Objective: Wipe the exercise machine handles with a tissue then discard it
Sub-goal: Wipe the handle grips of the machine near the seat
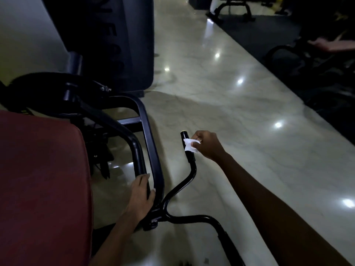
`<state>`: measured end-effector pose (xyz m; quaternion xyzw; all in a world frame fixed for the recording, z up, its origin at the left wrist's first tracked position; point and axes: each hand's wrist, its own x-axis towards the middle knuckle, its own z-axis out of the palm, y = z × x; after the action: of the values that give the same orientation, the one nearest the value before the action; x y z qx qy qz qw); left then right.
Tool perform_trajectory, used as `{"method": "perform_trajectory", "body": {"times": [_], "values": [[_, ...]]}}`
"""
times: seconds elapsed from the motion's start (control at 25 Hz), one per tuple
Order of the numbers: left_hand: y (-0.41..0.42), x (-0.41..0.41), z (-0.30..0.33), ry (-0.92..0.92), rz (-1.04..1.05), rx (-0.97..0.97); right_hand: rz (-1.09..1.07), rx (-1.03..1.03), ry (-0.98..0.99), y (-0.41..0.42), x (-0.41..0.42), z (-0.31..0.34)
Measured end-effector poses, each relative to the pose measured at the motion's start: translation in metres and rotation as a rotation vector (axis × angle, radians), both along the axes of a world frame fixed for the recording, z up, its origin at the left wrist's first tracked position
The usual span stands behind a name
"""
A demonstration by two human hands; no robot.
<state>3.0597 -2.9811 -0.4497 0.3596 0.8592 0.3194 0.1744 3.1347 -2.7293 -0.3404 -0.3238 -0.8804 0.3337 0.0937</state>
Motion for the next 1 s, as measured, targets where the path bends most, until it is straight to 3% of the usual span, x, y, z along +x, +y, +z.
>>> {"method": "perform_trajectory", "body": {"times": [0.24, 0.48, 0.76, 1.0], "values": [[-0.006, 0.005, -0.007, 0.059, -0.333, 0.005, -0.143, -0.023, 0.035, -0.042, 0.047, -0.016], [0.003, 0.048, -0.019, 0.088, -0.71, -0.022, -0.277, 0.004, -0.171, -0.072, 0.137, -0.043], [0.026, 0.095, -0.038, 0.162, -1.061, 0.076, -0.514, 0.093, -0.272, -0.146, 0.228, -0.067], [0.05, 0.087, -0.066, 0.201, -1.226, 0.142, -0.539, 0.226, -0.327, -0.164, 0.213, -0.098]]}}
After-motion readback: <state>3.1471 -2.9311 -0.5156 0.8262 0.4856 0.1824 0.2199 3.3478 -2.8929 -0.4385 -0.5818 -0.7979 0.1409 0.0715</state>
